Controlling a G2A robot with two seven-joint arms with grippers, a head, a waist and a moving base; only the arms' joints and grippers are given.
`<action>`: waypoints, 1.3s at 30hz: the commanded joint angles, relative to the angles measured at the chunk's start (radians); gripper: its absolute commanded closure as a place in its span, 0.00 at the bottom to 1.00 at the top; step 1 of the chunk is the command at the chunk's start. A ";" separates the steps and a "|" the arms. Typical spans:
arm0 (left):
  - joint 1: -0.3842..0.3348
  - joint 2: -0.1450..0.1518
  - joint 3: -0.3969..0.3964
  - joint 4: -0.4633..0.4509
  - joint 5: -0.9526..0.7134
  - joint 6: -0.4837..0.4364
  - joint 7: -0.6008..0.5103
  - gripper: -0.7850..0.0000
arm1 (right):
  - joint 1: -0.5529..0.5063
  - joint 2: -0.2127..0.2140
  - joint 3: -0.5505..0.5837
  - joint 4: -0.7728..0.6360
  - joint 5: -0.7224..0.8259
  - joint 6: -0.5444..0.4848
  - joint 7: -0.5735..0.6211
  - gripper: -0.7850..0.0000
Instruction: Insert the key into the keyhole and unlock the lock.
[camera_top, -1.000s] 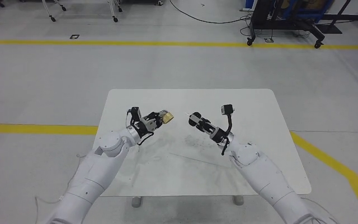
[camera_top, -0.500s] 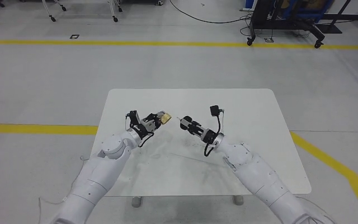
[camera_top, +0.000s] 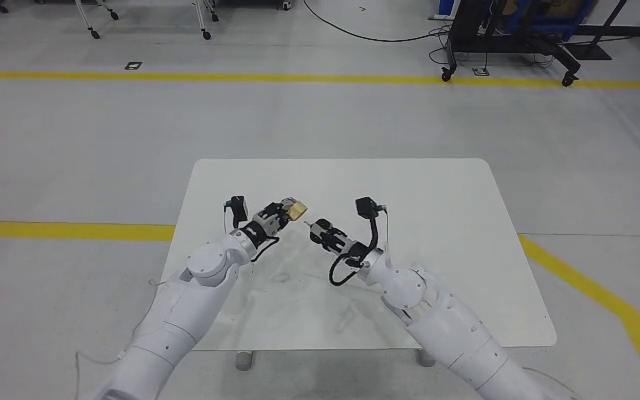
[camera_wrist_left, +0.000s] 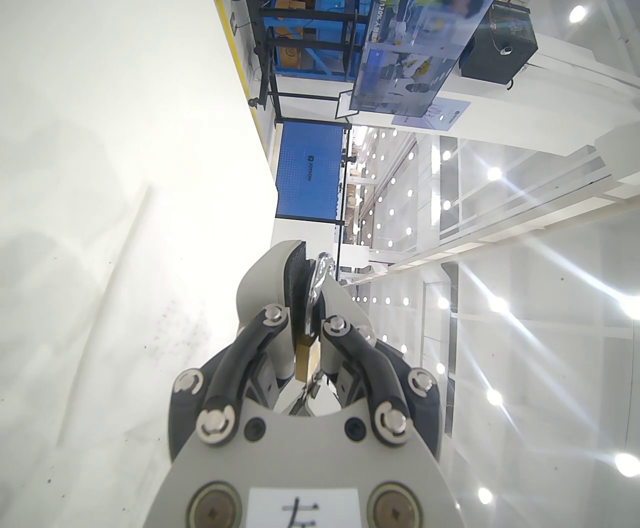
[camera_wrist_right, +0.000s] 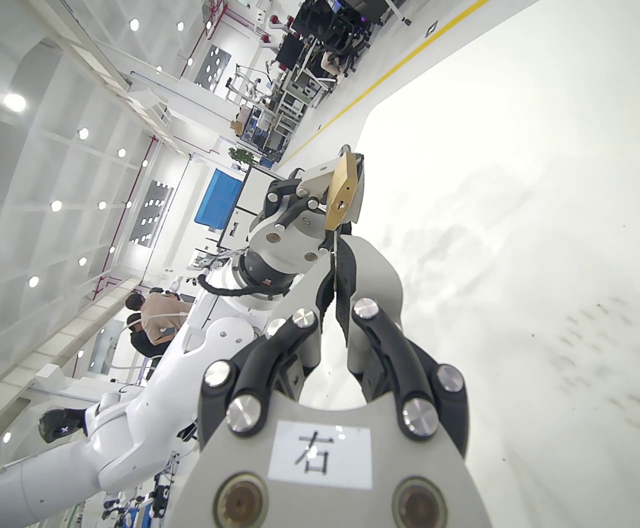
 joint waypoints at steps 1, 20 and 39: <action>0.005 -0.001 -0.004 -0.004 0.003 0.004 -0.001 1.00 | 0.006 -0.005 -0.004 0.009 -0.004 0.003 -0.005 1.00; 0.025 -0.011 -0.035 -0.022 0.034 0.025 -0.016 1.00 | 0.024 -0.040 -0.015 0.048 -0.040 0.014 -0.059 1.00; 0.024 -0.027 -0.044 -0.013 0.048 0.036 -0.040 1.00 | 0.040 -0.069 -0.011 0.077 -0.033 0.013 -0.045 1.00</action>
